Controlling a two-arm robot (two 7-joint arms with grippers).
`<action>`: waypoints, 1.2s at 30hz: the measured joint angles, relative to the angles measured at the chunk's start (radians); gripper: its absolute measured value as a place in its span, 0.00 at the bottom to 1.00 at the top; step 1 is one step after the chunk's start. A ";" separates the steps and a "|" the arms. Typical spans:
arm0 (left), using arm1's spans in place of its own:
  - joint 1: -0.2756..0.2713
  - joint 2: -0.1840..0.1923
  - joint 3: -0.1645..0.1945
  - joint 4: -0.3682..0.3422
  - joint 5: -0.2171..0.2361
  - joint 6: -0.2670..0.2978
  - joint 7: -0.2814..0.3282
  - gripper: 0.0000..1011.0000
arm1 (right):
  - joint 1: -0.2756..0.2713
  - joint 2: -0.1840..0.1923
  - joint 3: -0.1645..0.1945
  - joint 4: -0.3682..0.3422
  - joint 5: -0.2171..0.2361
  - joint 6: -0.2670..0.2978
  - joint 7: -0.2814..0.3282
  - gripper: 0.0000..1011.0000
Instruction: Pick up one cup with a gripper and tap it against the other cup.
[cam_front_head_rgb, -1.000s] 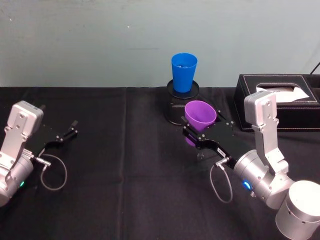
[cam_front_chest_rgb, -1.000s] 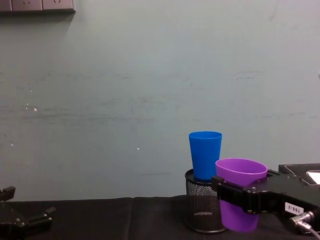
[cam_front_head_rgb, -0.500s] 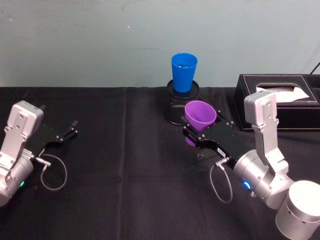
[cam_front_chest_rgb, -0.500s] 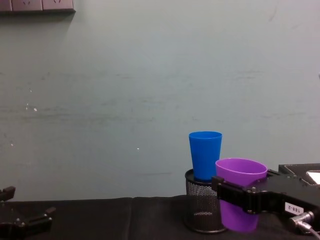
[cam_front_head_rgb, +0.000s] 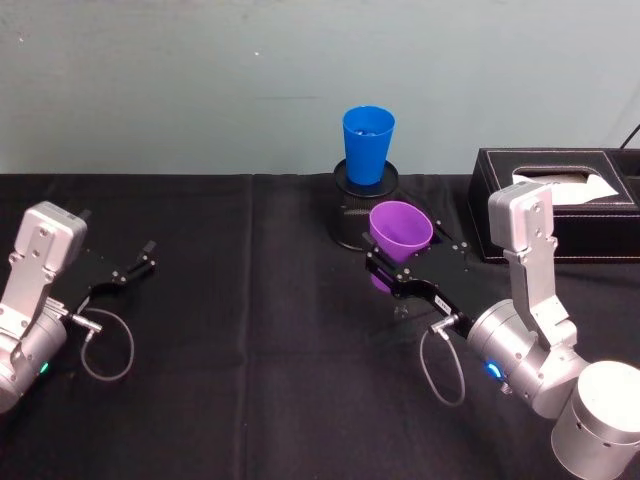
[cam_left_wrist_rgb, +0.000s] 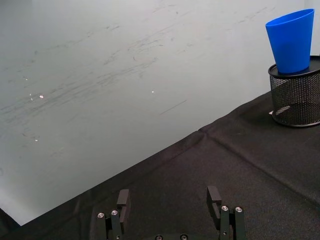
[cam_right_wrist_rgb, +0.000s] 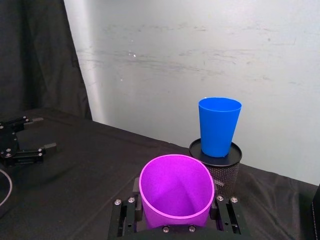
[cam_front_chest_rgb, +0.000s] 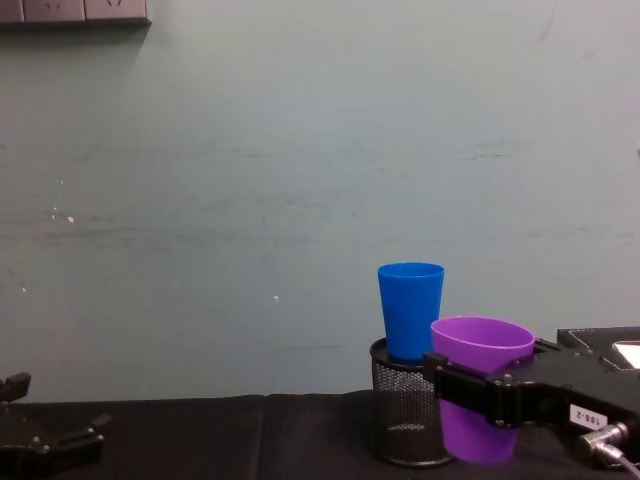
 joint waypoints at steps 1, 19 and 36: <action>0.000 0.000 0.000 0.000 0.000 0.000 0.000 0.99 | 0.000 0.000 0.000 0.000 0.000 0.000 0.000 0.71; 0.000 0.000 0.000 0.000 0.000 0.000 0.000 0.99 | 0.000 0.000 0.000 0.000 0.000 0.000 0.000 0.71; 0.000 0.000 0.000 0.000 0.000 0.000 0.000 0.99 | 0.000 0.000 0.000 0.000 0.000 0.000 0.000 0.71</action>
